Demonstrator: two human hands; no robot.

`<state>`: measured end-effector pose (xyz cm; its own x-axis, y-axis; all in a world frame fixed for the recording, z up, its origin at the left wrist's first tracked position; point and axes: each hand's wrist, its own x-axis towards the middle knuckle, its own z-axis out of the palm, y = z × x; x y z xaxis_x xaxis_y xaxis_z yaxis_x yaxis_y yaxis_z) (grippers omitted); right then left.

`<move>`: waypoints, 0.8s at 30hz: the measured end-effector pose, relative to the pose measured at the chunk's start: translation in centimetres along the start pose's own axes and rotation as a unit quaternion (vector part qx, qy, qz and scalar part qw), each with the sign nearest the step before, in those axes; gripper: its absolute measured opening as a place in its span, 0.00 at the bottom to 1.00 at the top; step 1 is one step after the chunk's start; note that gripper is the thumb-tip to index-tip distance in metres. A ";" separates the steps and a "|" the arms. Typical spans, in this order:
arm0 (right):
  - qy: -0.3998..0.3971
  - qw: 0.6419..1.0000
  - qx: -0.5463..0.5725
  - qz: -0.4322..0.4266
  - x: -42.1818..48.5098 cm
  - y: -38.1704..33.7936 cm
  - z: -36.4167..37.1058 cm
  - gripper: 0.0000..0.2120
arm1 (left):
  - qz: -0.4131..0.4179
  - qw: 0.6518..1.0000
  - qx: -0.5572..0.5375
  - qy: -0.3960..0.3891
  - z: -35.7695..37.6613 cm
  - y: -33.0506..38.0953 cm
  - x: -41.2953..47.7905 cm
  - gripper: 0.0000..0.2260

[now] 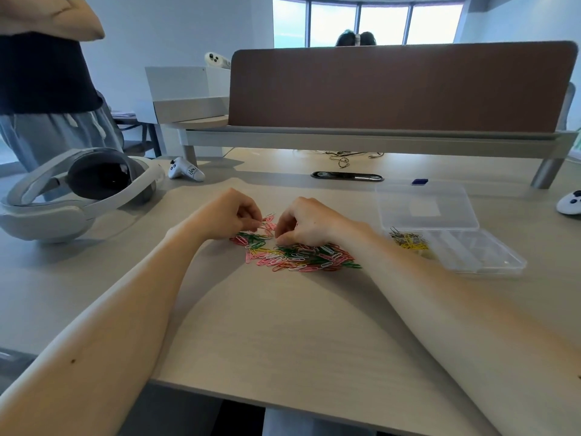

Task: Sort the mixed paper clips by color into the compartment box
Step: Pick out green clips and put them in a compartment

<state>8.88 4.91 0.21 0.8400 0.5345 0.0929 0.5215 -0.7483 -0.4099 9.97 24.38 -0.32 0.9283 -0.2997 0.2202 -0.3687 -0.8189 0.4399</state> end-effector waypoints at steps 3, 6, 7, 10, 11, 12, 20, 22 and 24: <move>-0.002 1.000 -0.006 0.005 0.0 0.0 0.1 0.10 | 0.005 1.000 0.010 0.007 0.0 -0.2 0.1 0.05; 0.002 1.000 -0.011 0.009 0.0 0.1 0.1 0.10 | 0.015 0.999 0.024 0.016 0.0 -0.4 0.2 0.04; 0.002 1.000 -0.012 0.010 0.0 0.1 0.2 0.11 | 0.020 0.999 0.029 0.010 0.0 -0.5 0.1 0.04; 0.001 1.000 -0.011 0.009 0.0 0.1 0.2 0.11 | 0.027 0.997 0.059 -0.039 0.2 -0.4 0.1 0.07; 0.003 1.000 -0.009 0.007 0.0 0.1 0.2 0.11 | 0.026 0.996 0.071 -0.052 0.3 -0.3 0.1 0.07; 0.004 1.000 -0.004 0.007 0.0 0.0 0.2 0.11 | 0.023 0.995 0.078 -0.058 0.4 -0.3 0.1 0.06; -0.004 1.000 0.008 0.004 0.3 -1.0 0.8 0.10 | 0.004 0.994 0.091 -0.065 0.6 -0.3 0.3 0.02; -0.011 1.000 -0.004 0.004 0.3 -1.3 1.0 0.08 | 0.002 0.994 0.088 -0.066 0.5 -0.3 0.2 0.02; -0.018 1.000 -0.005 0.009 0.3 -1.4 1.0 0.06 | 0.001 0.994 0.083 -0.067 0.4 -0.4 0.2 0.04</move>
<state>8.26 6.52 -0.06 0.8431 0.5351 0.0533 0.5086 -0.7613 -0.4022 10.31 24.42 -0.81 0.9300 -0.3541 0.0983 -0.3672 -0.8844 0.2880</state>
